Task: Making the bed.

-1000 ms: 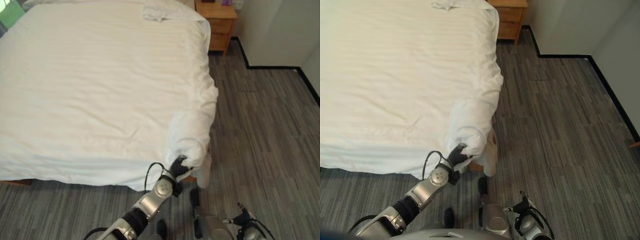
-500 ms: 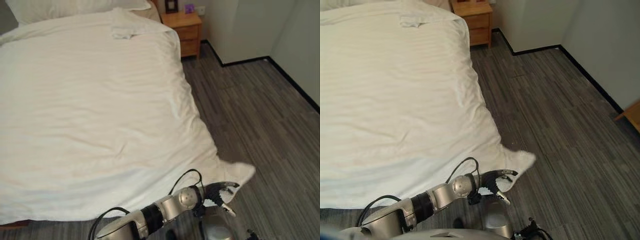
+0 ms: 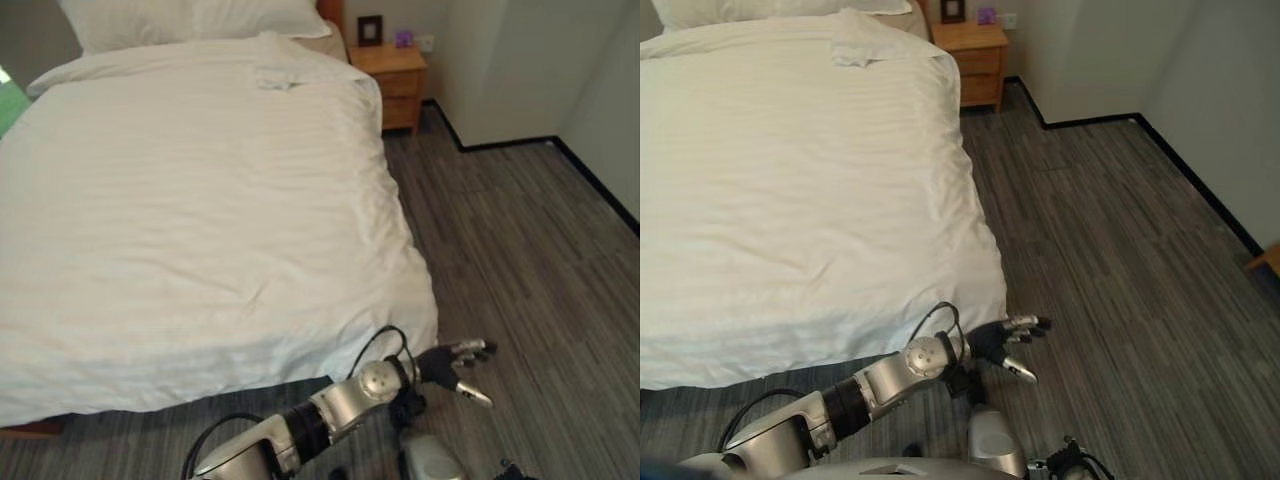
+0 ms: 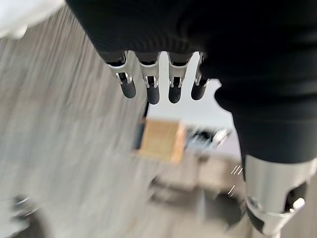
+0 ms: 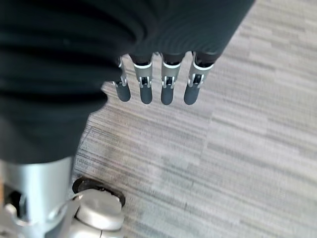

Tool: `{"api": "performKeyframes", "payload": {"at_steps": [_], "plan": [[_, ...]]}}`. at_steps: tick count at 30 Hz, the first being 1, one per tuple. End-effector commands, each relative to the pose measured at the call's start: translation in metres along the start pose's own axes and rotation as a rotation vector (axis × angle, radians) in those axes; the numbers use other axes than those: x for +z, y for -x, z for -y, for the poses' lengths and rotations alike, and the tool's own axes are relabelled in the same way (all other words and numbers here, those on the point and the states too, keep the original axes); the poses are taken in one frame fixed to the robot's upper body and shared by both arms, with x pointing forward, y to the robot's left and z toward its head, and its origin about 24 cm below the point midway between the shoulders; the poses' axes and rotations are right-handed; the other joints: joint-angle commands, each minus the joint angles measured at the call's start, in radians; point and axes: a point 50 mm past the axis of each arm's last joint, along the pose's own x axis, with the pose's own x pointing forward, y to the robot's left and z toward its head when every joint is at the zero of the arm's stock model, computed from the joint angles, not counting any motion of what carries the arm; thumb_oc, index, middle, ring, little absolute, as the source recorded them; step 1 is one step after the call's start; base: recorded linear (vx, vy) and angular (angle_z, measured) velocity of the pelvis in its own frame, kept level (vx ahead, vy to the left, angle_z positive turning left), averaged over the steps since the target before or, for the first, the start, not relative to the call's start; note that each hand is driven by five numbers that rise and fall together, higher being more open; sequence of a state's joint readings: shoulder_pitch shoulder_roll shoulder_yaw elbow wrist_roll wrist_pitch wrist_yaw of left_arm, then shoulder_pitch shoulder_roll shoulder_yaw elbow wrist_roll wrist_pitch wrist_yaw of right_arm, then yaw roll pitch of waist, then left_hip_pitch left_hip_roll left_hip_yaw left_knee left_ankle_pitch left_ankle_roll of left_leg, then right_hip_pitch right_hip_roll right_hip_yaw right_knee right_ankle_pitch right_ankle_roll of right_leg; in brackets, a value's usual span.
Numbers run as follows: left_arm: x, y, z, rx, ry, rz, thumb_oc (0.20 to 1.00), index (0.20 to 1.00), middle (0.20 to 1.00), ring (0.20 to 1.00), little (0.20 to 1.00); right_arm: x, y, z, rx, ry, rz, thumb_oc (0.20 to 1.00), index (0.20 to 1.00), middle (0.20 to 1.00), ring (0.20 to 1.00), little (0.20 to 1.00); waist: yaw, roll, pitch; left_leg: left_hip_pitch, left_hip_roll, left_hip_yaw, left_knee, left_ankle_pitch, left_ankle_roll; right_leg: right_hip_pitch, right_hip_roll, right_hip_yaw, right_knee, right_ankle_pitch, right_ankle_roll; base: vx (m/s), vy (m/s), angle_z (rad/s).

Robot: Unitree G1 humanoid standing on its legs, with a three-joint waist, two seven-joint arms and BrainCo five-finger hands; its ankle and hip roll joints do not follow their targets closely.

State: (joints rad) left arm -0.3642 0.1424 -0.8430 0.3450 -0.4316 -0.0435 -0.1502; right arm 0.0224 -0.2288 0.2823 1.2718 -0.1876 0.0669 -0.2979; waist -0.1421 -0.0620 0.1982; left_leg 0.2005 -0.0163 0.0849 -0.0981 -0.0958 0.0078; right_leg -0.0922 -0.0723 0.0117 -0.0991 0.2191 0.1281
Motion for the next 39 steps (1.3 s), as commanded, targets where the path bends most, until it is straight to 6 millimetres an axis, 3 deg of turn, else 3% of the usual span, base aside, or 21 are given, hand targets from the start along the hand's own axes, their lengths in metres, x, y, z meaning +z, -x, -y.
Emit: {"api": "performKeyframes", "payload": {"at_steps": [1, 3, 6, 9, 10, 11, 12, 13, 15, 16, 17, 18, 19, 20, 21, 23, 25, 26, 28, 34, 39], "plan": [[0.019, 0.016, -0.031, 0.157, 0.04, 0.114, 1.0, 1.0, 1.0, 1.0, 1.0, -0.023, -0.001, 0.013, -0.042, 0.044, -0.079, 1.0, 1.0, 1.0, 1.0, 1.0, 0.048, -0.01, 0.005, -0.042, 0.021, -0.024, 0.011, -0.024, -0.001, 0.109, -0.074, 0.004, 0.012, -0.156, 0.058, -0.03, -0.046, 0.36], [0.016, 0.043, -0.064, 0.326, 0.065, 0.127, 1.0, 1.0, 1.0, 1.0, 1.0, -0.022, -0.003, 0.021, -0.071, 0.052, -0.077, 1.0, 1.0, 1.0, 1.0, 1.0, 0.079, -0.02, 0.008, -0.044, 0.026, -0.042, 0.011, -0.021, -0.004, 0.123, -0.074, -0.019, 0.012, -0.161, 0.052, -0.03, -0.028, 0.44], [0.009, 0.085, -0.095, 0.521, 0.059, 0.119, 1.0, 1.0, 1.0, 1.0, 1.0, -0.009, -0.008, 0.044, -0.141, 0.055, -0.028, 1.0, 1.0, 1.0, 1.0, 1.0, 0.119, -0.034, 0.005, -0.059, 0.03, -0.064, 0.011, -0.009, -0.008, 0.127, -0.078, -0.044, 0.012, -0.163, 0.045, -0.02, -0.027, 0.32], [-0.003, 0.125, -0.113, 0.687, 0.062, 0.096, 1.0, 1.0, 1.0, 1.0, 1.0, 0.014, -0.012, 0.076, -0.236, 0.061, 0.073, 1.0, 1.0, 1.0, 1.0, 1.0, 0.145, -0.042, -0.002, -0.07, 0.034, -0.08, 0.011, -0.001, -0.011, 0.131, -0.079, -0.061, 0.012, -0.167, 0.041, 0.0, -0.007, 0.28], [-0.003, 0.125, -0.113, 0.687, 0.063, 0.095, 1.0, 1.0, 1.0, 1.0, 1.0, 0.013, -0.012, 0.076, -0.236, 0.062, 0.073, 1.0, 1.0, 1.0, 1.0, 1.0, 0.143, -0.041, -0.002, -0.07, 0.034, -0.081, 0.011, -0.001, -0.012, 0.131, -0.079, -0.062, 0.012, -0.167, 0.041, -0.01, 0.0, 0.22], [-0.013, 0.15, -0.121, 0.806, 0.095, 0.088, 1.0, 1.0, 1.0, 1.0, 1.0, 0.035, -0.01, 0.1, -0.313, 0.059, 0.178, 1.0, 1.0, 1.0, 1.0, 1.0, 0.159, -0.045, -0.006, -0.078, 0.035, -0.09, 0.011, 0.004, -0.013, 0.133, -0.08, -0.07, 0.012, -0.168, 0.038, 0.0, 0.001, 0.25], [-0.019, 0.164, -0.124, 0.865, 0.108, 0.076, 1.0, 1.0, 1.0, 1.0, 1.0, 0.049, -0.007, 0.113, -0.35, 0.07, 0.249, 0.529, 0.529, 0.529, 0.529, 0.529, 0.168, -0.045, -0.008, -0.083, 0.035, -0.095, 0.011, 0.007, -0.014, 0.134, -0.08, -0.076, 0.012, -0.169, 0.036, 0.0, 0.002, 0.17], [-0.023, 0.172, -0.124, 0.896, 0.119, 0.069, 1.0, 1.0, 1.0, 1.0, 1.0, 0.055, -0.004, 0.12, -0.376, 0.084, 0.286, 0.2, 0.2, 0.2, 0.2, 0.2, 0.169, -0.044, -0.011, -0.085, 0.036, -0.1, 0.011, 0.008, -0.013, 0.136, -0.08, -0.081, 0.012, -0.171, 0.036, 0.01, 0.003, 0.21], [-0.032, 0.191, -0.123, 0.961, 0.134, 0.044, 1.0, 1.0, 1.0, 1.0, 1.0, 0.083, 0.008, 0.14, -0.44, 0.118, 0.429, 0.2, 0.2, 0.2, 0.2, 0.2, 0.181, -0.041, -0.015, -0.089, 0.035, -0.11, 0.011, 0.011, -0.013, 0.14, -0.08, -0.091, 0.012, -0.174, 0.032, 0.01, 0.0, 0.2], [-0.032, 0.191, -0.123, 0.961, 0.134, 0.044, 1.0, 1.0, 1.0, 1.0, 1.0, 0.083, 0.008, 0.14, -0.44, 0.118, 0.429, 0.2, 0.2, 0.2, 0.2, 0.2, 0.181, -0.041, -0.015, -0.089, 0.035, -0.111, 0.011, 0.011, -0.013, 0.14, -0.08, -0.091, 0.012, -0.174, 0.032, 0.02, 0.001, 0.25], [-0.042, 0.204, -0.121, 1.018, 0.168, 0.026, 1.0, 1.0, 1.0, 1.0, 1.0, 0.107, 0.022, 0.152, -0.482, 0.09, 0.563, 0.2, 0.2, 0.2, 0.2, 0.2, 0.192, -0.036, -0.018, -0.094, 0.036, -0.12, 0.011, 0.013, -0.013, 0.144, -0.082, -0.1, 0.012, -0.177, 0.029, 0.02, 0.005, 0.25], [-0.046, 0.209, -0.119, 1.042, 0.19, 0.02, 1.0, 1.0, 1.0, 1.0, 1.0, 0.113, 0.028, 0.155, -0.492, 0.057, 0.6, 0.2, 0.2, 0.2, 0.2, 0.2, 0.192, -0.032, -0.02, -0.094, 0.036, -0.124, 0.011, 0.013, -0.013, 0.146, -0.081, -0.105, 0.012, -0.18, 0.028, 0.04, -0.003, 0.18], [-0.05, 0.214, -0.122, 1.061, 0.196, -0.002, 1.0, 1.0, 1.0, 1.0, 1.0, 0.125, 0.033, 0.194, -0.518, -0.146, 0.6, 0.2, 0.2, 0.2, 0.2, 0.2, 0.203, -0.034, -0.025, -0.091, 0.039, -0.131, 0.011, 0.013, -0.018, 0.151, -0.08, -0.114, 0.012, -0.185, 0.026, 0.03, -0.004, 0.05], [-0.052, 0.223, -0.123, 1.114, 0.225, 0.012, 1.0, 1.0, 1.0, 1.0, 1.0, 0.143, 0.057, 0.201, -0.55, -0.312, 0.757, 0.2, 0.2, 0.2, 0.2, 0.2, 0.2, -0.031, -0.027, -0.092, 0.039, -0.137, 0.011, 0.014, -0.019, 0.153, -0.08, -0.119, 0.012, -0.186, 0.024, 0.02, -0.005, 0.11], [-0.052, 0.223, -0.123, 1.113, 0.225, 0.011, 1.0, 1.0, 1.0, 1.0, 1.0, 0.142, 0.057, 0.2, -0.549, -0.312, 0.756, 0.2, 0.2, 0.2, 0.2, 0.2, 0.2, -0.032, -0.03, -0.096, 0.037, -0.138, 0.011, 0.017, -0.019, 0.149, -0.081, -0.12, 0.012, -0.184, 0.024, 0.01, 0.001, 0.21], [-0.07, 0.233, -0.114, 1.167, 0.294, -0.031, 1.0, 1.0, 1.0, 1.0, 1.0, 0.165, 0.065, 0.171, -0.312, -0.624, 0.886, 0.2, 0.2, 0.2, 0.2, 0.2, 0.216, -0.021, -0.033, -0.102, 0.036, -0.144, 0.011, 0.021, -0.018, 0.147, -0.082, -0.126, 0.012, -0.188, 0.019, 0.03, 0.001, 0.22], [-0.074, 0.233, -0.111, 1.17, 0.311, -0.04, 1.0, 1.0, 1.0, 1.0, 1.0, 0.177, 0.068, 0.163, -0.238, -0.699, 0.921, 0.2, 0.2, 0.2, 0.2, 0.2, 0.224, -0.018, -0.033, -0.103, 0.036, -0.146, 0.011, 0.023, -0.019, 0.148, -0.082, -0.128, 0.012, -0.189, 0.018, 0.04, 0.0, 0.06], [-0.081, 0.233, -0.108, 1.175, 0.351, -0.055, 1.0, 1.0, 1.0, 1.0, 1.0, 0.202, 0.079, 0.15, -0.089, -0.831, 0.999, 0.2, 0.2, 0.2, 0.2, 0.2, 0.242, -0.011, -0.033, -0.104, 0.035, -0.152, 0.011, 0.027, -0.02, 0.149, -0.082, -0.132, 0.012, -0.192, 0.015, 0.04, -0.005, 0.04], [-0.087, 0.234, -0.105, 1.178, 0.377, -0.064, 1.0, 1.0, 1.0, 1.0, 1.0, 0.231, 0.096, 0.14, 0.097, -0.996, 1.1, 0.2, 0.2, 0.2, 0.2, 0.2, 0.269, -0.003, -0.03, -0.111, 0.034, -0.16, 0.011, 0.034, -0.023, 0.148, -0.084, -0.142, 0.012, -0.196, 0.014, 0.05, -0.012, 0.15], [-0.088, 0.233, -0.103, 1.15, 0.387, -0.057, 1.0, 1.0, 1.0, 1.0, 1.0, 0.268, 0.123, 0.13, 0.348, -1.225, 1.217, 0.2, 0.2, 0.2, 0.2, 0.2, 0.323, 0.016, -0.016, -0.139, 0.03, -0.183, 0.011, 0.054, -0.03, 0.138, -0.089, -0.169, 0.012, -0.198, 0.012, 0.02, -0.016, 0.16], [-0.085, 0.229, -0.104, 1.114, 0.368, -0.038, 1.0, 1.0, 1.0, 1.0, 1.0, 0.279, 0.13, 0.133, 0.394, -1.293, 1.259, 0.2, 0.2, 0.2, 0.2, 0.2, 0.353, 0.043, -0.002, -0.193, 0.024, -0.214, 0.011, 0.081, -0.044, 0.109, -0.091, -0.201, 0.012, -0.198, 0.012, -0.01, -0.035, 0.35]]}}
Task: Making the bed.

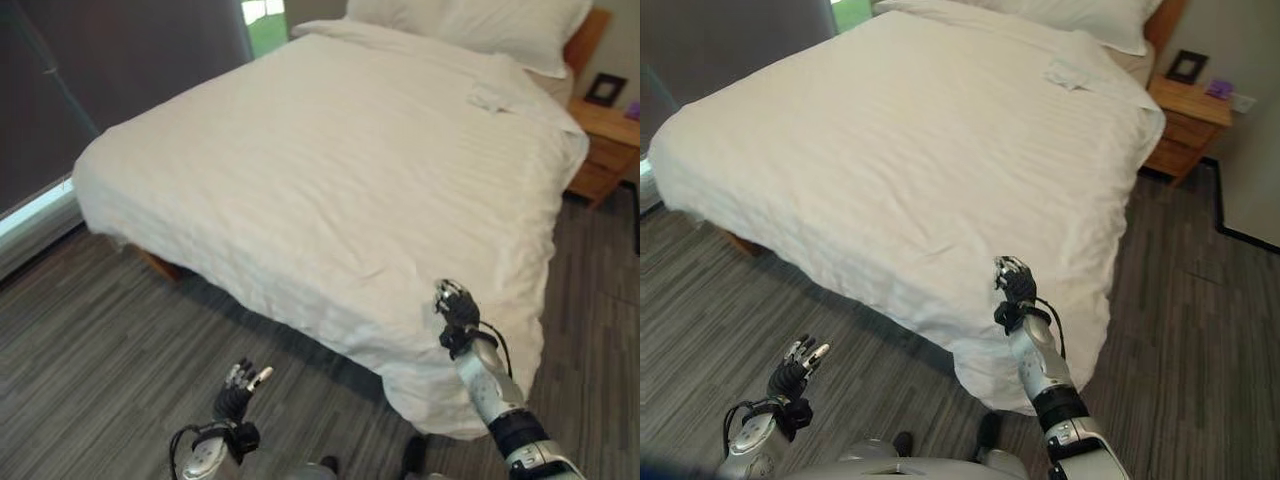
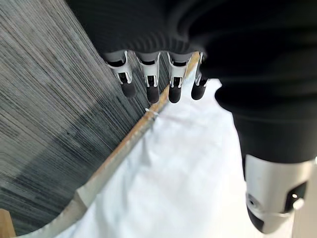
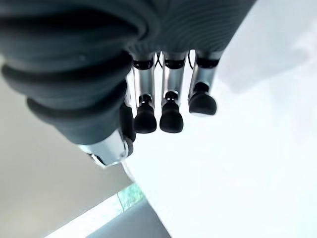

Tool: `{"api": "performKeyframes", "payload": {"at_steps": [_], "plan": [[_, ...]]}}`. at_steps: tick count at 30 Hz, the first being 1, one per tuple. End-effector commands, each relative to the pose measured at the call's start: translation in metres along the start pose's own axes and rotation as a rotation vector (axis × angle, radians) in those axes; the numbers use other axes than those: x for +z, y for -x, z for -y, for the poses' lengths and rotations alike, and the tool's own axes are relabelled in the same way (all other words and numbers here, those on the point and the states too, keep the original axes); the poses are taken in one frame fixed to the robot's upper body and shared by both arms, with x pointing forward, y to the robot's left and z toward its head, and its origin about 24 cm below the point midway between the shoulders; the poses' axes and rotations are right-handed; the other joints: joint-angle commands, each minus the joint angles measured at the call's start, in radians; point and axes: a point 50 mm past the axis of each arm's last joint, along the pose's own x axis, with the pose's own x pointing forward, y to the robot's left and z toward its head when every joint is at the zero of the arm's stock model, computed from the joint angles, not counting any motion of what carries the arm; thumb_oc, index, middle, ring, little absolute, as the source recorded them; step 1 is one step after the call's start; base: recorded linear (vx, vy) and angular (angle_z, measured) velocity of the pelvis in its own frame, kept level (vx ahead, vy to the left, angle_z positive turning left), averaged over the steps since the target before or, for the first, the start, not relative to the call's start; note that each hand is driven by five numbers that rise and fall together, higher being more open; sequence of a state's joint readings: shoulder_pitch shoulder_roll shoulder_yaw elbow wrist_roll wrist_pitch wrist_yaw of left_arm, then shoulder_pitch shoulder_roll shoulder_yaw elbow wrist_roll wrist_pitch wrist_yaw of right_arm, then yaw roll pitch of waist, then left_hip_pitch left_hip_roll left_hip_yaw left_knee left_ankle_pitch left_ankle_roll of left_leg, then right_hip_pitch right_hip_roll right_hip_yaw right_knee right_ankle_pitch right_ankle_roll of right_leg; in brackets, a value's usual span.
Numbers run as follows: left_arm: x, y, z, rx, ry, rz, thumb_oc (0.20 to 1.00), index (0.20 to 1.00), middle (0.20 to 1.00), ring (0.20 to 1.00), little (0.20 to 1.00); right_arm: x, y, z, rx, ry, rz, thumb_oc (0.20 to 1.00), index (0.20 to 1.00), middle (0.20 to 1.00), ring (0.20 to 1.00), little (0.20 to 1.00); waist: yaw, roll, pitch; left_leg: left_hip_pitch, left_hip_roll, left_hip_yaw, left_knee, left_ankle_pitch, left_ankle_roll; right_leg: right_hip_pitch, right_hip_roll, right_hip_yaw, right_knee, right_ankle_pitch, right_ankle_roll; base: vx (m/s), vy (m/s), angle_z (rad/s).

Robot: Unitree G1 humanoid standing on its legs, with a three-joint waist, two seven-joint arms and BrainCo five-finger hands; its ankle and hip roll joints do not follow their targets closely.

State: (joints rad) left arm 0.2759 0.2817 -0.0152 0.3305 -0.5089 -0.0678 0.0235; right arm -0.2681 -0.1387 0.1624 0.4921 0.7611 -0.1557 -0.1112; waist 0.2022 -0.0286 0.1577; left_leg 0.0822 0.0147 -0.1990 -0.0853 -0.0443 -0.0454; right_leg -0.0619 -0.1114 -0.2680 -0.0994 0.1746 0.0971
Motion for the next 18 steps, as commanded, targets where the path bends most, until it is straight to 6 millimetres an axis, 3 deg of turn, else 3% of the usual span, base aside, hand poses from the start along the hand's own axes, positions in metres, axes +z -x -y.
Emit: {"api": "performKeyframes", "payload": {"at_steps": [1, 4, 9, 10, 12, 13, 14, 18], "plan": [[0.036, -0.011, 0.006, -0.074, 0.004, 0.156, 1.0, 1.0, 1.0, 1.0, 1.0, 0.037, -0.018, -0.019, 0.064, -0.07, 0.16, 0.2, 0.2, 0.2, 0.2, 0.2, 0.016, 0.024, 0.046, -0.099, -0.009, 0.063, -0.002, 0.04, 0.005, 0.058, -0.053, 0.073, 0.012, -0.152, 0.043, -0.01, -0.026, 0.33], [0.035, -0.012, 0.006, -0.067, 0.012, 0.156, 1.0, 1.0, 1.0, 1.0, 1.0, 0.028, -0.021, -0.007, -0.002, -0.015, 0.114, 0.2, 0.2, 0.2, 0.2, 0.2, 0.017, 0.049, 0.058, -0.139, -0.012, 0.061, -0.002, 0.056, 0.001, 0.021, -0.053, 0.081, 0.012, -0.148, 0.042, -0.02, -0.019, 0.18], [0.026, -0.013, 0.007, -0.045, 0.077, 0.13, 1.0, 1.0, 1.0, 1.0, 1.0, 0.01, -0.017, 0.035, -0.205, 0.096, 0.007, 0.2, 0.2, 0.2, 0.2, 0.2, 0.006, 0.088, 0.076, -0.191, -0.02, 0.078, -0.002, 0.07, -0.003, -0.04, -0.056, 0.103, 0.012, -0.137, 0.044, -0.02, 0.013, 0.0], [0.019, -0.013, 0.007, -0.021, 0.118, 0.106, 1.0, 1.0, 1.0, 1.0, 1.0, 0.002, -0.008, 0.062, -0.327, 0.088, -0.036, 0.2, 0.2, 0.2, 0.2, 0.2, -0.005, 0.106, 0.081, -0.206, -0.022, 0.085, -0.002, 0.07, -0.002, -0.056, -0.056, 0.106, 0.012, -0.138, 0.045, -0.03, 0.054, -0.13], [0.014, -0.015, 0.008, -0.008, 0.115, 0.081, 1.0, 1.0, 1.0, 1.0, 1.0, -0.009, 0.008, 0.089, -0.433, 0.073, -0.082, 0.2, 0.2, 0.2, 0.2, 0.2, -0.023, 0.112, 0.085, -0.209, -0.023, 0.092, -0.002, 0.067, 0.001, -0.062, -0.054, 0.114, 0.012, -0.14, 0.046, 0.0, 0.061, -0.19], [0.016, -0.018, 0.009, -0.015, 0.077, 0.075, 1.0, 1.0, 1.0, 1.0, 1.0, -0.018, 0.028, 0.116, -0.529, 0.084, -0.124, 0.2, 0.2, 0.2, 0.2, 0.2, -0.048, 0.109, 0.089, -0.203, -0.023, 0.101, -0.002, 0.06, 0.004, -0.061, -0.054, 0.123, 0.012, -0.141, 0.047, 0.02, 0.048, -0.13], [0.016, -0.018, 0.009, -0.015, 0.076, 0.074, 1.0, 1.0, 1.0, 1.0, 1.0, -0.018, 0.028, 0.116, -0.529, 0.084, -0.124, 0.2, 0.2, 0.2, 0.2, 0.2, -0.047, 0.109, 0.089, -0.203, -0.023, 0.101, -0.002, 0.06, 0.004, -0.06, -0.054, 0.123, 0.012, -0.142, 0.047, 0.01, 0.056, -0.04], [0.025, -0.021, 0.014, -0.036, 0.06, 0.094, 1.0, 1.0, 1.0, 1.0, 1.0, -0.027, 0.075, 0.168, -0.708, 0.067, -0.19, 0.2, 0.2, 0.2, 0.2, 0.2, -0.106, 0.076, 0.091, -0.184, -0.024, 0.12, -0.002, 0.04, 0.014, -0.053, -0.06, 0.133, 0.012, -0.136, 0.056, 0.0, 0.067, -0.04]]}}
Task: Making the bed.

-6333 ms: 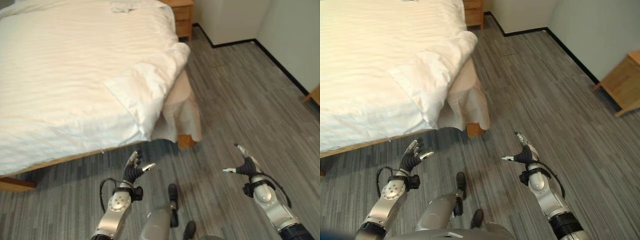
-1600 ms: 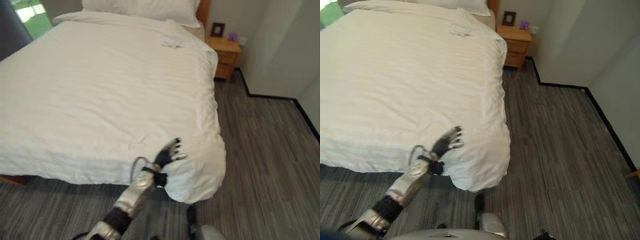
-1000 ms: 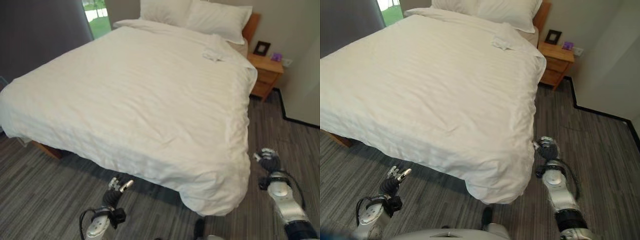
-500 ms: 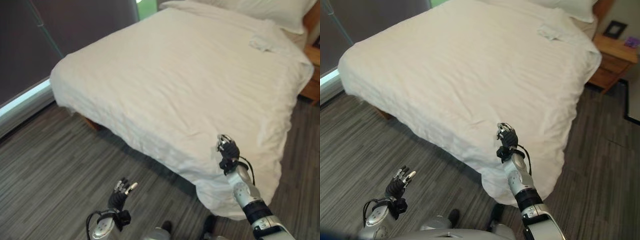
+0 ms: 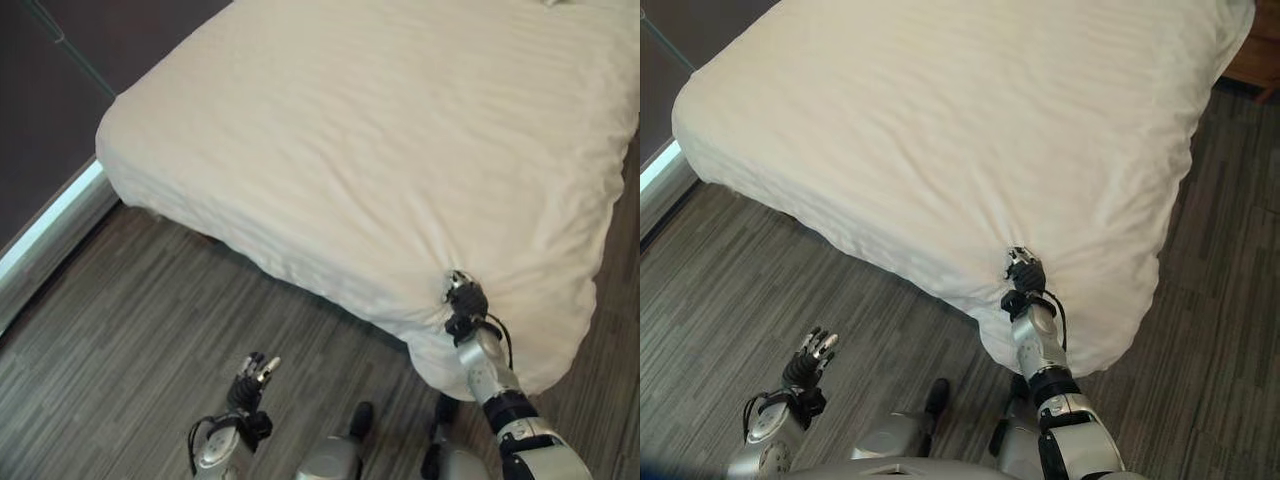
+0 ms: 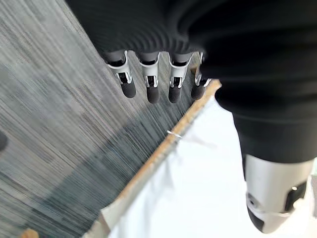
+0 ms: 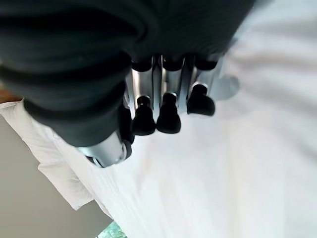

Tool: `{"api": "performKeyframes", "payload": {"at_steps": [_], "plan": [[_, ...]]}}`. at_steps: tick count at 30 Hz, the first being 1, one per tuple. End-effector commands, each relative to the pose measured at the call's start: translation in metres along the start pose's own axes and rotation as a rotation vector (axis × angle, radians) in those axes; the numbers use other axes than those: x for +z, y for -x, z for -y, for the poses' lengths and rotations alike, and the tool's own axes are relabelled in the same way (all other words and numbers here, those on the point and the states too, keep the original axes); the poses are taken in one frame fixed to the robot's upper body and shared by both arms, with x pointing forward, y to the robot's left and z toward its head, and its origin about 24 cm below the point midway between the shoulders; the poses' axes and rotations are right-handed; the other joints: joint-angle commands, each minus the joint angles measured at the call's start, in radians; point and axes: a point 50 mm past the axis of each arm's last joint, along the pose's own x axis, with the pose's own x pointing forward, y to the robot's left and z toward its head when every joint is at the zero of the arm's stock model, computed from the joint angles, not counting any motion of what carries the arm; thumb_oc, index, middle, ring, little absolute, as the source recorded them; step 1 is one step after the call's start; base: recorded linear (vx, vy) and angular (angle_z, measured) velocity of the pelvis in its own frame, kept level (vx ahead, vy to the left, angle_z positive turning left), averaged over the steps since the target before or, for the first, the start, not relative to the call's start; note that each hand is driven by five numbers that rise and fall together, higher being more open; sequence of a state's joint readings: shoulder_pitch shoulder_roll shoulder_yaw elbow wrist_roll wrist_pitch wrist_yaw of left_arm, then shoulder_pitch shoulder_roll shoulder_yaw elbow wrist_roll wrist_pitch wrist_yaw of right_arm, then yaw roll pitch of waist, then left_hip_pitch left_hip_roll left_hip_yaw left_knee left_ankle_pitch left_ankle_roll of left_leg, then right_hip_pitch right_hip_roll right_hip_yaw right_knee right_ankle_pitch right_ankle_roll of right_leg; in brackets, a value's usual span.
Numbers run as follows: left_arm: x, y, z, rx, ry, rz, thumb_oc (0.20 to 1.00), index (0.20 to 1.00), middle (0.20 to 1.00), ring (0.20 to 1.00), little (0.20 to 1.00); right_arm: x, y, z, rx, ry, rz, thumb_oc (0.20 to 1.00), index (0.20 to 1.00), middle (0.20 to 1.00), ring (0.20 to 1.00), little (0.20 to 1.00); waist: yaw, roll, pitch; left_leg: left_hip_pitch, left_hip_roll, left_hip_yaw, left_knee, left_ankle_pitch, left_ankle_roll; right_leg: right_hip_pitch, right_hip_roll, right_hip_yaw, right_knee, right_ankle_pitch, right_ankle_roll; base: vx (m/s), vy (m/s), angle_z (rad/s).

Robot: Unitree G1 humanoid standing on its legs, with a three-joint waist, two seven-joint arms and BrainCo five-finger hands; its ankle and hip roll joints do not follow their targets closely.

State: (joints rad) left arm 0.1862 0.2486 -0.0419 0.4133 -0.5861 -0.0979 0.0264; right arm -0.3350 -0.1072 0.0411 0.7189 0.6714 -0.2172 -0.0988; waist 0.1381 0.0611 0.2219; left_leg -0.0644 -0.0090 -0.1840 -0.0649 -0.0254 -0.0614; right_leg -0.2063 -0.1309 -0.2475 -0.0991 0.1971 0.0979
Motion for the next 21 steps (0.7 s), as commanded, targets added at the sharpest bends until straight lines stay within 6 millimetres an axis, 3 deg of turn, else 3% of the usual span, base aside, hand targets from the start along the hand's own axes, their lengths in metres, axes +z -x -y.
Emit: {"api": "performKeyframes", "payload": {"at_steps": [1, 4, 5, 8, 9, 10, 11, 12, 14, 16, 18, 21], "plan": [[0.025, -0.006, 0.0, -0.022, -0.045, 0.083, 1.0, 1.0, 1.0, 1.0, 1.0, -0.027, 0.073, 0.162, -0.599, 0.038, -0.203, 0.2, 0.2, 0.2, 0.2, 0.2, -0.058, -0.027, 0.028, -0.029, -0.002, 0.114, -0.022, 0.015, 0.034, 0.096, -0.043, 0.117, 0.012, -0.155, 0.059, 0.0, 0.091, -0.11], [0.035, -0.009, 0.005, -0.046, -0.075, 0.111, 1.0, 1.0, 1.0, 1.0, 1.0, -0.028, 0.096, 0.185, -0.665, 0.031, -0.215, 0.2, 0.2, 0.2, 0.2, 0.2, -0.106, -0.067, 0.033, -0.007, -0.001, 0.148, -0.022, -0.001, 0.043, 0.093, -0.047, 0.133, 0.012, -0.131, 0.077, -0.05, 0.115, -0.36], [0.035, -0.013, 0.013, -0.08, -0.113, 0.105, 1.0, 1.0, 1.0, 1.0, 1.0, -0.021, 0.099, 0.192, -0.677, 0.063, -0.201, 0.2, 0.2, 0.2, 0.2, 0.2, -0.125, -0.096, 0.041, 0.009, 0.003, 0.192, -0.022, -0.015, 0.047, 0.08, -0.05, 0.142, 0.012, -0.096, 0.104, -0.11, 0.136, -0.48], [0.039, -0.018, 0.023, -0.131, -0.201, 0.112, 1.0, 1.0, 1.0, 1.0, 1.0, -0.011, 0.093, 0.187, -0.63, 0.135, -0.172, 0.2, 0.2, 0.2, 0.2, 0.2, -0.134, -0.117, 0.058, 0.048, 0.04, 0.276, -0.022, -0.03, 0.047, 0.07, -0.058, 0.105, 0.012, -0.031, 0.137, -0.11, 0.034, -1.4], [0.043, -0.021, 0.03, -0.16, -0.24, 0.125, 1.0, 1.0, 1.0, 1.0, 1.0, -0.007, 0.089, 0.181, -0.599, 0.171, -0.152, 0.667, 0.667, 0.667, 0.667, 0.667, -0.134, -0.12, 0.067, 0.056, 0.05, 0.298, -0.022, -0.028, 0.049, 0.077, -0.059, 0.071, 0.016, -0.028, 0.134, -0.16, 0.029, -1.53], [0.046, -0.023, 0.034, -0.176, -0.262, 0.139, 1.0, 1.0, 1.0, 1.0, 1.0, -0.005, 0.086, 0.176, -0.571, 0.193, -0.137, 1.0, 1.0, 1.0, 1.0, 1.0, -0.131, -0.121, 0.074, 0.064, 0.057, 0.317, -0.022, -0.026, 0.05, 0.08, -0.061, 0.036, 0.043, -0.04, 0.127, -0.13, 0.033, -1.14], [0.047, -0.023, 0.034, -0.176, -0.262, 0.14, 1.0, 1.0, 1.0, 1.0, 1.0, -0.005, 0.086, 0.176, -0.571, 0.193, -0.137, 1.0, 1.0, 1.0, 1.0, 1.0, -0.131, -0.124, 0.073, 0.06, 0.055, 0.317, -0.022, -0.022, 0.051, 0.076, -0.063, 0.037, 0.044, -0.038, 0.126, -0.25, 0.064, -1.36], [0.056, -0.026, 0.042, -0.202, -0.307, 0.174, 1.0, 1.0, 1.0, 1.0, 1.0, 0.003, 0.077, 0.158, -0.475, 0.297, -0.096, 1.0, 1.0, 1.0, 1.0, 1.0, -0.107, -0.116, 0.075, 0.08, 0.081, 0.396, -0.022, -0.013, 0.052, 0.105, -0.077, -0.103, 0.139, -0.125, 0.091, -0.22, 0.072, -1.4], [0.063, -0.026, 0.044, -0.21, -0.319, 0.201, 1.0, 1.0, 1.0, 1.0, 1.0, 0.005, 0.073, 0.145, -0.405, 0.345, -0.081, 1.0, 1.0, 1.0, 1.0, 1.0, -0.096, -0.108, 0.058, 0.098, 0.097, 0.447, -0.022, -0.02, 0.053, 0.136, -0.091, -0.184, 0.225, -0.177, 0.086, -0.16, 0.057, -1.4], [0.066, -0.024, 0.048, -0.224, -0.317, 0.219, 1.0, 1.0, 1.0, 1.0, 1.0, 0.002, 0.07, 0.132, -0.341, 0.396, -0.081, 1.0, 1.0, 1.0, 1.0, 1.0, -0.079, -0.102, 0.038, 0.103, 0.102, 0.504, -0.016, -0.015, 0.061, 0.183, -0.118, -0.232, 0.288, -0.213, 0.073, -0.13, -0.005, -1.25], [0.066, -0.023, 0.048, -0.229, -0.314, 0.22, 1.0, 1.0, 1.0, 1.0, 1.0, -0.002, 0.07, 0.126, -0.314, 0.413, -0.091, 1.0, 1.0, 1.0, 1.0, 1.0, -0.07, -0.102, 0.028, 0.106, 0.1, 0.527, -0.016, -0.014, 0.064, 0.211, -0.122, -0.239, 0.29, -0.22, 0.07, -0.12, -0.017, -0.97], [0.062, -0.02, 0.05, -0.235, -0.291, 0.218, 1.0, 1.0, 1.0, 1.0, 1.0, -0.014, 0.065, 0.105, -0.213, 0.477, -0.123, 1.0, 1.0, 1.0, 1.0, 1.0, -0.03, -0.093, -0.01, 0.087, 0.095, 0.626, -0.009, 0.018, 0.065, 0.321, -0.135, -0.301, 0.258, -0.209, 0.086, -0.17, -0.085, -0.88]]}}
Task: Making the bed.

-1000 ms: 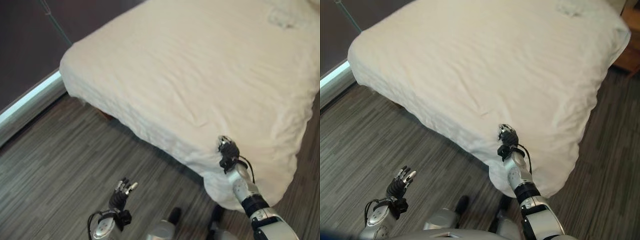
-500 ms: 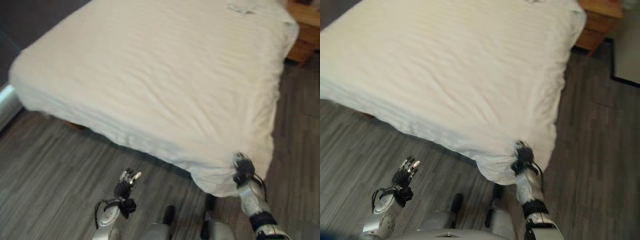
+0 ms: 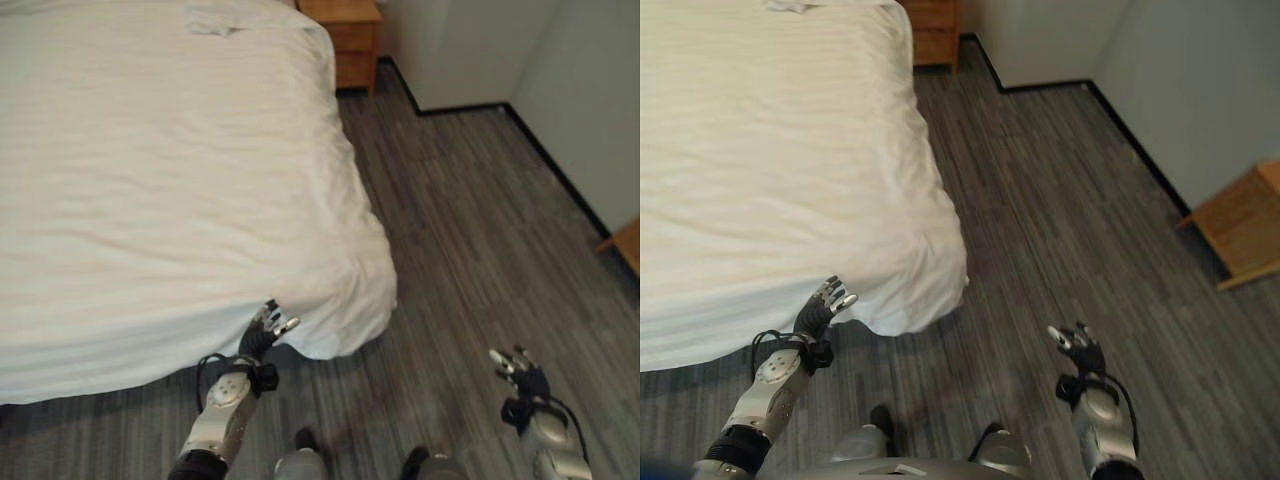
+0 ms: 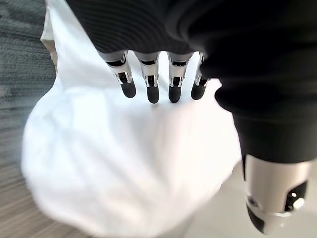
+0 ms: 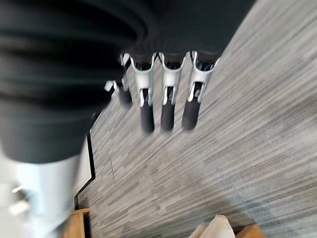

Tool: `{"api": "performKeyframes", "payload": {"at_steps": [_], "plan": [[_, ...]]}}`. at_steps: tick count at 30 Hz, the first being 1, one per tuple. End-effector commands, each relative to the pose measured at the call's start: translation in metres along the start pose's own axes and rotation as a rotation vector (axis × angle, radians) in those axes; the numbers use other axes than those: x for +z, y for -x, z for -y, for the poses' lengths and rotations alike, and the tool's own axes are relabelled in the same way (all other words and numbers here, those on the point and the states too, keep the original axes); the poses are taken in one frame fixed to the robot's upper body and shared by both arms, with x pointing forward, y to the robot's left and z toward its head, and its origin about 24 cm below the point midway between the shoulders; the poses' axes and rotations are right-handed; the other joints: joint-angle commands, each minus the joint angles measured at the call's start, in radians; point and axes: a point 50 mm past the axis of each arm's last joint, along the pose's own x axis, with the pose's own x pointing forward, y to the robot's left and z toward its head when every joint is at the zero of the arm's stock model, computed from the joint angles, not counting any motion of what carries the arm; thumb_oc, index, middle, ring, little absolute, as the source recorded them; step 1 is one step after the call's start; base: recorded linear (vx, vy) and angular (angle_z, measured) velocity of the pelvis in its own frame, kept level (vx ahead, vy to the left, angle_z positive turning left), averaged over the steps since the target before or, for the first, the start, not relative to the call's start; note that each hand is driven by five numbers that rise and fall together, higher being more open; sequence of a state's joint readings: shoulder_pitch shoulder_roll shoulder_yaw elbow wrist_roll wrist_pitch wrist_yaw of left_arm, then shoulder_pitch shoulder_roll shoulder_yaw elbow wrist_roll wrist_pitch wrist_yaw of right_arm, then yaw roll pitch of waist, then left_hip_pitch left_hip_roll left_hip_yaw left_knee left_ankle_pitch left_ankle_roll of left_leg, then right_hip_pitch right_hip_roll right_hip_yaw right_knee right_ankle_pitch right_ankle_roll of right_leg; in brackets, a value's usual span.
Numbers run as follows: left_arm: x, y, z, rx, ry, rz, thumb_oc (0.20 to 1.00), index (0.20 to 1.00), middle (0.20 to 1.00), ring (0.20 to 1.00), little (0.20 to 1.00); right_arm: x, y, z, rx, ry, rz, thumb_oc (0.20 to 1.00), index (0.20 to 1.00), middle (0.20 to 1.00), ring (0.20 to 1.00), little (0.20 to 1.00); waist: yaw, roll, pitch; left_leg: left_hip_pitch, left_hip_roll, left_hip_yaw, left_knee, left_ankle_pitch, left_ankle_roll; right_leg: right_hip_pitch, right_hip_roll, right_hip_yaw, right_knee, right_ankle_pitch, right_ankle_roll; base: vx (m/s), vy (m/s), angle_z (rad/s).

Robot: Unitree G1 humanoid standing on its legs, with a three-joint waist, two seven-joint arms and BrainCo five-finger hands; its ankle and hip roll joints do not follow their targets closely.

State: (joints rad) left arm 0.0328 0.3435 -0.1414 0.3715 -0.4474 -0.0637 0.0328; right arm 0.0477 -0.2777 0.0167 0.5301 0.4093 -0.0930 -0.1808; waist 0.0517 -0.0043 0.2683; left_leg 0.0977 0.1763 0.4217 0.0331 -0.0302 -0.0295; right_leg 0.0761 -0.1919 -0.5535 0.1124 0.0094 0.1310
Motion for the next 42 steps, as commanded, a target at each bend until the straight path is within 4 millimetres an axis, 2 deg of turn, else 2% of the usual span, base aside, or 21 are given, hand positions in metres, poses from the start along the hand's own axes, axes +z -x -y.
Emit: {"api": "performKeyframes", "payload": {"at_steps": [1, 3, 6, 10, 11, 13, 14, 15, 16, 18, 22, 25, 27, 29, 30, 32, 35, 38, 39, 40, 42], "plan": [[0.02, 0.001, 0.014, -0.072, -0.035, 0.113, 1.0, 1.0, 1.0, 1.0, 1.0, 0.009, -0.003, -0.002, 0.016, 0.06, 0.054, 1.0, 1.0, 1.0, 1.0, 1.0, 0.059, -0.028, -0.057, -0.074, -0.09, 0.023, -0.107, 0.023, 0.033, 0.039, -0.074, 0.007, 0.045, -0.02, 0.053, -0.11, -0.167, -0.98], [0.017, 0.004, 0.011, -0.051, -0.007, 0.108, 1.0, 1.0, 1.0, 1.0, 1.0, 0.007, -0.001, -0.016, 0.095, 0.145, 0.051, 1.0, 1.0, 1.0, 1.0, 1.0, 0.081, -0.017, -0.069, -0.091, -0.062, 0.073, -0.096, 0.07, 0.002, 0.072, -0.019, 0.012, -0.04, -0.067, 0.032, -0.12, -0.284, -1.12], [0.013, 0.006, 0.012, -0.043, 0.015, 0.102, 1.0, 1.0, 1.0, 1.0, 1.0, 0.013, -0.001, -0.017, 0.129, 0.253, 0.08, 1.0, 1.0, 1.0, 1.0, 1.0, 0.073, -0.007, -0.069, -0.108, -0.025, 0.069, -0.075, 0.109, -0.034, 0.077, 0.036, 0.035, -0.118, -0.093, 0.002, -0.07, -0.325, -0.76], [0.015, 0.003, 0.023, -0.062, 0.078, 0.122, 1.0, 1.0, 1.0, 1.0, 1.0, 0.028, 0.0, -0.02, 0.162, 0.364, 0.16, 1.0, 1.0, 1.0, 1.0, 1.0, 0.062, 0.003, -0.036, -0.141, 0.028, 0.026, 0.017, 0.109, -0.072, 0.101, 0.089, 0.064, -0.192, -0.104, -0.028, -0.07, -0.265, -0.14], [0.015, 0.003, 0.025, -0.063, 0.092, 0.121, 1.0, 1.0, 1.0, 1.0, 1.0, 0.03, 0.0, -0.022, 0.17, 0.378, 0.17, 1.0, 1.0, 1.0, 1.0, 1.0, 0.07, -0.001, -0.028, -0.152, 0.021, -0.027, 0.036, 0.103, -0.072, 0.098, 0.095, 0.084, -0.194, -0.111, -0.034, -0.05, -0.245, -0.34], [0.014, 0.0, 0.029, -0.045, 0.136, 0.123, 1.0, 1.0, 1.0, 1.0, 1.0, 0.032, -0.001, -0.023, 0.179, 0.41, 0.177, 1.0, 1.0, 1.0, 1.0, 1.0, 0.112, -0.012, -0.005, -0.194, -0.067, -0.27, 0.076, 0.059, -0.048, 0.079, 0.099, 0.144, -0.182, -0.106, -0.049, -0.07, -0.181, -0.6], [0.014, 0.0, 0.029, -0.045, 0.136, 0.123, 1.0, 1.0, 1.0, 1.0, 1.0, 0.032, -0.001, -0.023, 0.179, 0.41, 0.177, 1.0, 1.0, 1.0, 1.0, 1.0, 0.112, -0.012, -0.005, -0.194, -0.067, -0.27, 0.076, 0.059, -0.048, 0.079, 0.099, 0.144, -0.182, -0.106, -0.049, -0.02, -0.154, -0.88], [0.01, -0.002, 0.038, -0.07, 0.145, 0.1, 1.0, 1.0, 1.0, 1.0, 1.0, 0.029, -0.001, -0.024, 0.188, 0.425, 0.17, 1.0, 1.0, 1.0, 1.0, 1.0, 0.137, -0.013, -0.001, -0.19, -0.142, -0.44, 0.049, 0.031, -0.039, 0.072, 0.112, 0.21, -0.185, -0.106, -0.053, 0.11, -0.139, -1.13], [0.01, -0.004, 0.045, -0.088, 0.138, 0.099, 1.0, 1.0, 1.0, 1.0, 1.0, 0.029, -0.001, -0.024, 0.202, 0.427, 0.167, 1.0, 1.0, 1.0, 1.0, 1.0, 0.137, -0.01, -0.011, -0.18, -0.187, -0.522, 0.027, 0.023, -0.027, 0.063, 0.124, 0.258, -0.196, -0.099, -0.051, 0.11, -0.139, -1.05], [0.01, -0.004, 0.045, -0.089, 0.139, 0.099, 1.0, 1.0, 1.0, 1.0, 1.0, 0.029, -0.001, -0.024, 0.201, 0.427, 0.167, 1.0, 1.0, 1.0, 1.0, 1.0, 0.138, -0.009, -0.011, -0.179, -0.187, -0.522, 0.026, 0.023, -0.027, 0.063, 0.124, 0.258, -0.196, -0.099, -0.051, 0.09, -0.036, -1.02], [0.012, -0.004, 0.058, -0.133, 0.153, 0.103, 1.0, 1.0, 1.0, 1.0, 1.0, 0.037, 0.002, -0.025, 0.224, 0.427, 0.208, 1.0, 1.0, 1.0, 1.0, 1.0, 0.126, 0.007, -0.02, -0.212, -0.222, -0.496, -0.044, 0.094, -0.012, 0.064, 0.153, 0.279, -0.2, -0.12, -0.059, 0.16, -0.002, -0.66], [0.015, -0.005, 0.062, -0.138, 0.171, 0.115, 1.0, 1.0, 1.0, 1.0, 1.0, 0.04, 0.002, -0.029, 0.228, 0.412, 0.222, 1.0, 1.0, 1.0, 1.0, 1.0, 0.146, 0.011, -0.007, -0.298, -0.246, -0.462, -0.09, 0.156, -0.036, 0.097, 0.19, 0.321, -0.2, -0.15, -0.065, 0.23, 0.018, -0.04], [0.013, -0.004, 0.061, -0.13, 0.192, 0.112, 1.0, 1.0, 1.0, 1.0, 1.0, 0.039, 0.001, -0.034, 0.231, 0.412, 0.223, 1.0, 1.0, 1.0, 1.0, 1.0, 0.169, 0.004, -0.005, -0.346, -0.245, -0.466, -0.108, 0.156, -0.047, 0.13, 0.199, 0.362, -0.2, -0.173, -0.062, 0.34, 0.084, -0.21], [0.012, -0.003, 0.058, -0.12, 0.199, 0.11, 1.0, 1.0, 1.0, 1.0, 1.0, 0.038, 0.001, -0.036, 0.242, 0.425, 0.22, 1.0, 1.0, 1.0, 1.0, 1.0, 0.179, -0.003, -0.016, -0.333, -0.241, -0.475, -0.119, 0.148, -0.031, 0.145, 0.201, 0.388, -0.2, -0.186, -0.059, 0.41, 0.132, -0.43], [0.012, -0.002, 0.057, -0.125, 0.188, 0.102, 1.0, 1.0, 1.0, 1.0, 1.0, 0.035, 0.004, -0.041, 0.252, 0.426, 0.218, 1.0, 1.0, 1.0, 1.0, 1.0, 0.189, -0.039, -0.026, -0.336, -0.238, -0.509, -0.102, 0.182, -0.019, 0.199, 0.184, 0.418, -0.2, -0.21, -0.053, 0.46, 0.156, -0.62], [0.012, -0.002, 0.057, -0.127, 0.179, 0.103, 1.0, 1.0, 1.0, 1.0, 1.0, 0.033, 0.005, -0.042, 0.259, 0.432, 0.218, 1.0, 1.0, 1.0, 1.0, 1.0, 0.192, -0.055, -0.029, -0.324, -0.24, -0.504, -0.101, 0.176, -0.008, 0.203, 0.175, 0.427, -0.181, -0.211, -0.051, 0.42, 0.147, -0.54], [0.02, -0.005, 0.055, -0.127, 0.147, 0.122, 1.0, 1.0, 1.0, 1.0, 1.0, 0.034, 0.007, -0.054, 0.287, 0.412, 0.234, 1.0, 1.0, 1.0, 1.0, 1.0, 0.188, -0.107, -0.039, -0.275, -0.239, -0.49, -0.116, 0.145, 0.026, 0.148, 0.159, 0.434, -0.008, -0.17, -0.002, 0.37, 0.117, -0.6], [0.035, -0.01, 0.054, -0.129, 0.112, 0.175, 1.0, 1.0, 1.0, 1.0, 1.0, 0.04, 0.008, -0.066, 0.311, 0.394, 0.262, 1.0, 1.0, 1.0, 1.0, 1.0, 0.156, -0.102, -0.02, -0.19, -0.234, -0.491, -0.12, 0.092, 0.06, 0.019, 0.114, 0.408, 0.29, 0.018, 0.099, 0.28, 0.176, -0.31], [0.04, -0.01, 0.054, -0.134, 0.105, 0.192, 1.0, 1.0, 1.0, 1.0, 1.0, 0.041, 0.008, -0.068, 0.312, 0.387, 0.265, 1.0, 1.0, 1.0, 1.0, 1.0, 0.147, -0.086, -0.02, -0.177, -0.222, -0.493, -0.12, 0.08, 0.066, -0.021, 0.104, 0.388, 0.361, 0.046, 0.106, 0.36, 0.244, -0.26], [0.048, -0.013, 0.055, -0.13, 0.104, 0.217, 1.0, 1.0, 1.0, 1.0, 1.0, 0.04, 0.008, -0.071, 0.307, 0.373, 0.261, 1.0, 1.0, 1.0, 1.0, 1.0, 0.123, -0.048, -0.008, -0.136, -0.193, -0.504, -0.12, 0.052, 0.074, -0.11, 0.09, 0.352, 0.456, 0.047, 0.083, 0.29, 0.184, -0.24], [0.05, -0.015, 0.056, -0.127, 0.107, 0.224, 1.0, 1.0, 1.0, 1.0, 1.0, 0.04, 0.008, -0.071, 0.304, 0.374, 0.26, 1.0, 1.0, 1.0, 1.0, 1.0, 0.111, -0.037, 0.002, -0.119, -0.187, -0.511, -0.12, 0.044, 0.073, -0.162, 0.093, 0.333, 0.466, 0.006, 0.062, 0.29, 0.098, 0.16]]}}
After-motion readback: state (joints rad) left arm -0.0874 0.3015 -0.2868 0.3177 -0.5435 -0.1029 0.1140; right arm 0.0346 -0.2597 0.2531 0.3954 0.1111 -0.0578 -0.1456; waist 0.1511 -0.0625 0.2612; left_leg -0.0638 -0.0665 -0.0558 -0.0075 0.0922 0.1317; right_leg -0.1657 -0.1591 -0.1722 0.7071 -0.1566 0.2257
